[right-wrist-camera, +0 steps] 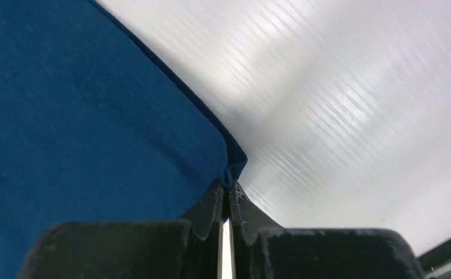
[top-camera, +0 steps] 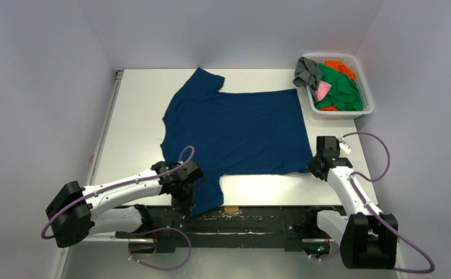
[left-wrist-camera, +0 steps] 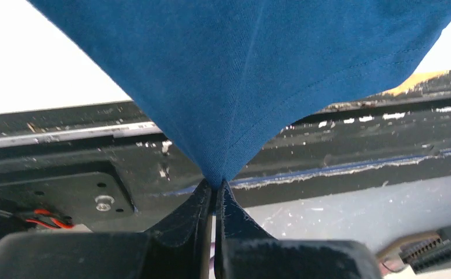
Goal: Fold and stack the t-shirts
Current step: Grab the side of the flattened tshirt closest away from the robot with both arms, then fold the flattened tshirt in 1/3 of the way
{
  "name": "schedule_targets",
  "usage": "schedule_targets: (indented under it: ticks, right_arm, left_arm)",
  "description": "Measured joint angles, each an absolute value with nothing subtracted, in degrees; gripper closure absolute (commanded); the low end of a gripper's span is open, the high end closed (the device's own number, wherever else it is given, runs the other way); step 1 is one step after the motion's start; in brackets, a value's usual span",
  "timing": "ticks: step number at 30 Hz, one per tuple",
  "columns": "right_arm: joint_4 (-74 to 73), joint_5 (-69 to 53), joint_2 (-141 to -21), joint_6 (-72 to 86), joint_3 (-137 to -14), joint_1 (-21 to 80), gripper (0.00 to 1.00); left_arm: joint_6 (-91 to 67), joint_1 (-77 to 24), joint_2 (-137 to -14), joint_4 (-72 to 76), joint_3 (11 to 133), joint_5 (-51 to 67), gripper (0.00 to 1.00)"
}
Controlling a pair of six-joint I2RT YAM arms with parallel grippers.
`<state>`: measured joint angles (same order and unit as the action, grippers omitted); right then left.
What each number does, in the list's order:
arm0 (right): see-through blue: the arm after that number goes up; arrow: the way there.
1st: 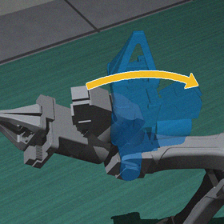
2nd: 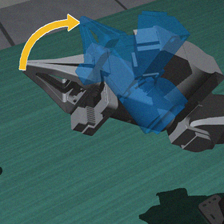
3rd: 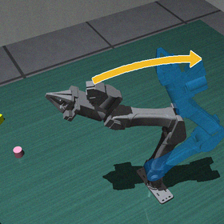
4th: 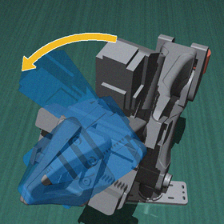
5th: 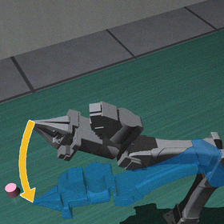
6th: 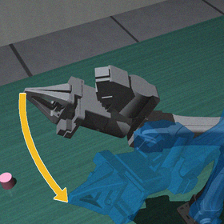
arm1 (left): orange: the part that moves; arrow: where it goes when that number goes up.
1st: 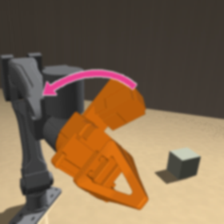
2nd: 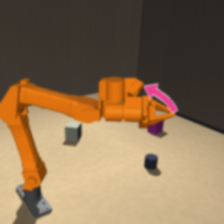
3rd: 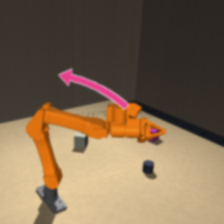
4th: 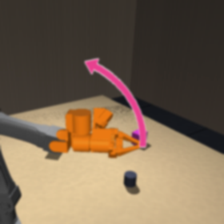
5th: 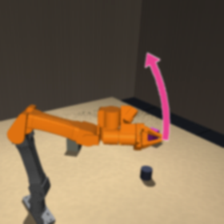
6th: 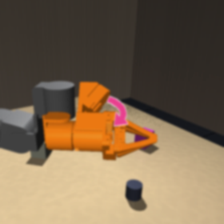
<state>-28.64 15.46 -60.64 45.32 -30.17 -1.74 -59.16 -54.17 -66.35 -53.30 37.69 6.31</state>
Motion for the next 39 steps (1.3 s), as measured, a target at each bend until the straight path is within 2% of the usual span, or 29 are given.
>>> schedule_targets:
  ticks: [5, 11, 21, 30, 39]
  right_arm:
    - [-35.4, 13.9, -55.5, 46.0, -29.0, -1.7, 1.00]
    - [-38.9, 13.5, -58.8, 43.8, -31.1, -1.7, 1.00]
    - [-39.2, 12.8, -68.2, 37.8, -45.3, -1.7, 1.00]
    - [-38.0, 12.5, -80.3, 32.8, -56.8, -1.7, 1.00]
    - [-36.3, 12.9, -85.7, 31.8, -62.8, -1.7, 1.00]
  left_arm:
    - [-60.9, -55.4, -64.1, -54.6, 37.2, 9.0, 1.00]
    - [-58.3, -53.7, -65.6, -55.8, 41.5, 9.5, 1.00]
    - [-46.7, -38.4, -72.8, -51.4, 58.2, 10.3, 1.00]
    - [-42.3, -24.9, -78.1, -48.0, 66.5, 8.5, 1.00]
    - [-36.5, -19.1, -87.2, -46.0, 76.9, 7.0, 1.00]
